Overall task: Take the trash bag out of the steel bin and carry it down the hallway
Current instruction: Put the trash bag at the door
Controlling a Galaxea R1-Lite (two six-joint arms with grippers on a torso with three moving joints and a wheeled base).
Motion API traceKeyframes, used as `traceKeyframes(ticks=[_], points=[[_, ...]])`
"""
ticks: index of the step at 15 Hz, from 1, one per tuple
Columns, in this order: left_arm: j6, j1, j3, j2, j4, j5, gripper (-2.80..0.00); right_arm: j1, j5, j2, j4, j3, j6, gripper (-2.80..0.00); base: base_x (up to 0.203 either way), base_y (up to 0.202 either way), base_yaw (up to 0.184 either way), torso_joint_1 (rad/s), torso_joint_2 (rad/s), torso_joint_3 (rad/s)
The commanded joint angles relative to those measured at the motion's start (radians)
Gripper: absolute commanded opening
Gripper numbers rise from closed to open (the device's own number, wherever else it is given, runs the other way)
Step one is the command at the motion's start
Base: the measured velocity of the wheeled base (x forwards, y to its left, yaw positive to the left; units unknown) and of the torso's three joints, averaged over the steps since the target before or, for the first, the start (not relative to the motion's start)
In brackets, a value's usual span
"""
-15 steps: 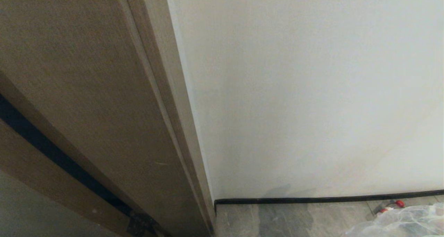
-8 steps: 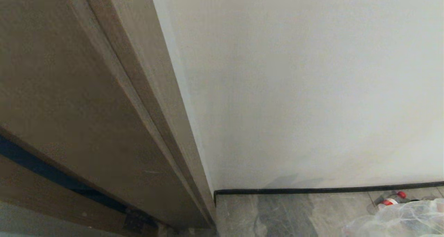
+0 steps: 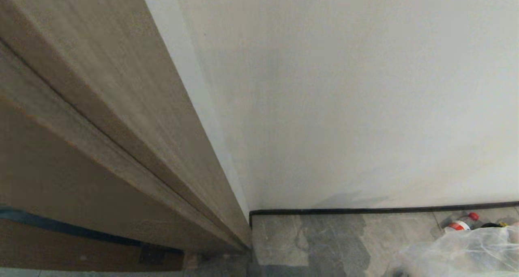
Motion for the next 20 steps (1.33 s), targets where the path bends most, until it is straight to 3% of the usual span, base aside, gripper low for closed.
traceKeyframes(ticks=[1, 10, 12, 15, 20], points=[[0.0, 0.0, 0.0, 0.0, -0.001, 0.0, -2.8, 0.0, 0.0, 0.0, 0.0, 0.002, 0.0, -2.8, 0.0, 0.0, 0.0, 0.004, 0.0, -0.199], [0.001, 0.0, 0.0, 0.0, 0.0, 0.0, -2.8, 0.0, -0.006, 0.001, 0.013, -0.013, -0.001, -2.8, 0.0, 0.0, 0.0, 0.003, 0.0, -0.133], [0.0, 0.0, 0.0, 0.0, 0.0, 0.0, -2.8, 0.0, -0.004, 0.042, 0.094, -0.135, 0.0, -2.8, 0.0, 0.0, 0.0, 0.0, 0.0, 0.0], [0.001, 0.0, 0.0, 0.0, 0.0, 0.0, -2.8, 0.0, 0.001, 0.233, 0.325, -0.409, 0.004, -2.8, 0.0, 0.0, 0.0, 0.0, 0.0, 0.0], [0.001, 0.0, 0.0, 0.0, 0.0, 0.0, -2.8, 0.001, 0.008, 0.68, 0.433, -0.58, 0.003, -2.8, 0.0, 0.0, 0.0, 0.0, 0.0, 0.0]])
